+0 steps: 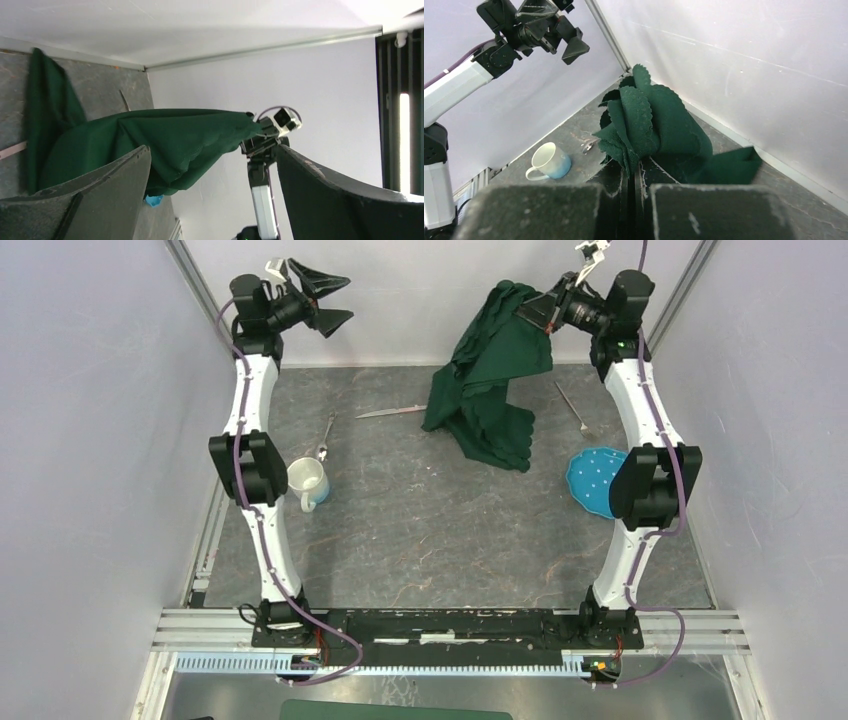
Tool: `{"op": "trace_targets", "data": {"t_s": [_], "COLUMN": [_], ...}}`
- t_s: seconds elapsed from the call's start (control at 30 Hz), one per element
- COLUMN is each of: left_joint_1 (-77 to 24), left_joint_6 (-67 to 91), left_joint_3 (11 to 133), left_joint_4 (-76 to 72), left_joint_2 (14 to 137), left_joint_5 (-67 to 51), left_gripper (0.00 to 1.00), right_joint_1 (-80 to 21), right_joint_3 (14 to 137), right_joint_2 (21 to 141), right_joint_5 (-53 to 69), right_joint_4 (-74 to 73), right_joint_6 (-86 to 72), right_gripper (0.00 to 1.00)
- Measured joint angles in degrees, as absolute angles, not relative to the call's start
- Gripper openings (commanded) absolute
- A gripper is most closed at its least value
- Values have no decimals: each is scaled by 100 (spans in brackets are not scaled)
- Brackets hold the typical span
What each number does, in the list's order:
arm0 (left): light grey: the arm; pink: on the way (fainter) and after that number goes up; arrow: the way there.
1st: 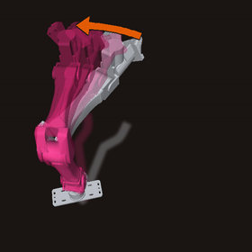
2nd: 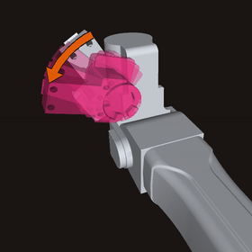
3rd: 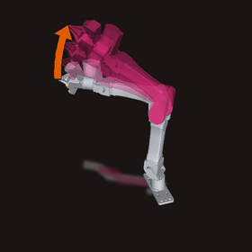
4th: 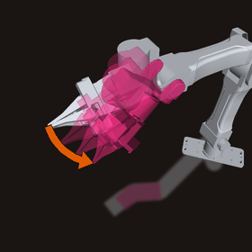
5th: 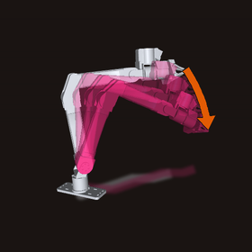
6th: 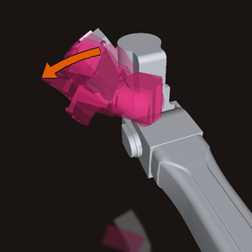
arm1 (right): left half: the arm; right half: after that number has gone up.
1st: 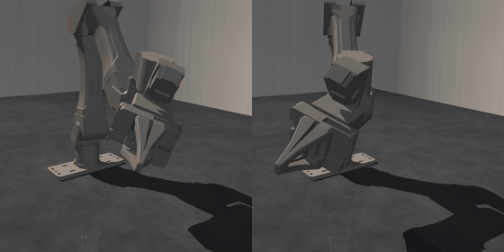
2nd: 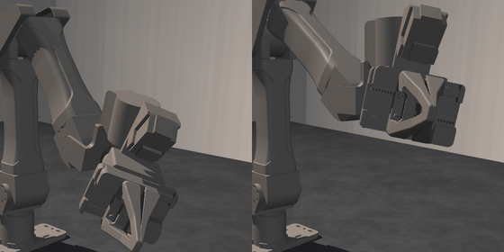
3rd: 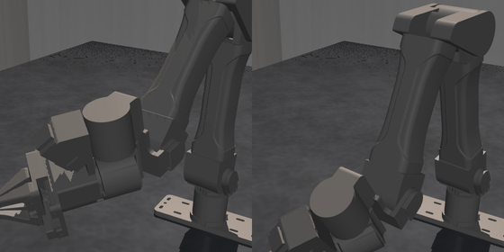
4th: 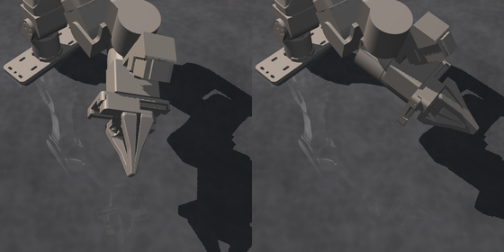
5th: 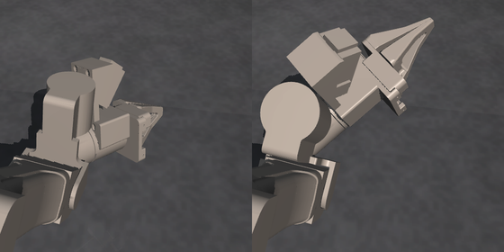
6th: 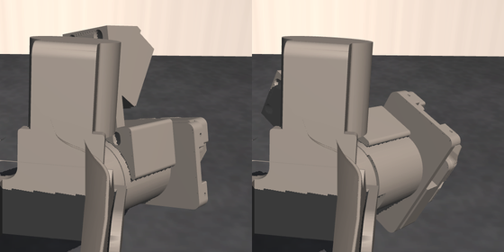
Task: Set the dinner table for one person
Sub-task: Flatten out the napkin at the center of the board.
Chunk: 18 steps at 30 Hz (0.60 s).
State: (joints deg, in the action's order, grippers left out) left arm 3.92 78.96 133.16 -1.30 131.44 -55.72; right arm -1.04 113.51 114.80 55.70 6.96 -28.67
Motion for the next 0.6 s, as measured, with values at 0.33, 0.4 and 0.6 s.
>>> {"op": "trace_targets", "data": {"t_s": [0.33,0.4,0.6], "left_joint_1": [-305,-663,-1426], "left_joint_6": [7509,7502,6759], "left_joint_3": [13233,13336,13452], "left_joint_4": [-43,-209,-248], "left_joint_2": [13266,13467,13906], "left_joint_5": [-5260,-5264,-5251], "left_gripper": [100,100,100], "right_joint_1": [-331,-338,-261], "right_joint_3": [11629,11675,11699], "right_joint_2": [11577,11590,11592], "right_joint_5": [5548,5553,5516], "right_joint_4": [1466,1568,1610], "right_joint_6": [-3601,-3675,-3795], "right_gripper": [0,0,0]}}
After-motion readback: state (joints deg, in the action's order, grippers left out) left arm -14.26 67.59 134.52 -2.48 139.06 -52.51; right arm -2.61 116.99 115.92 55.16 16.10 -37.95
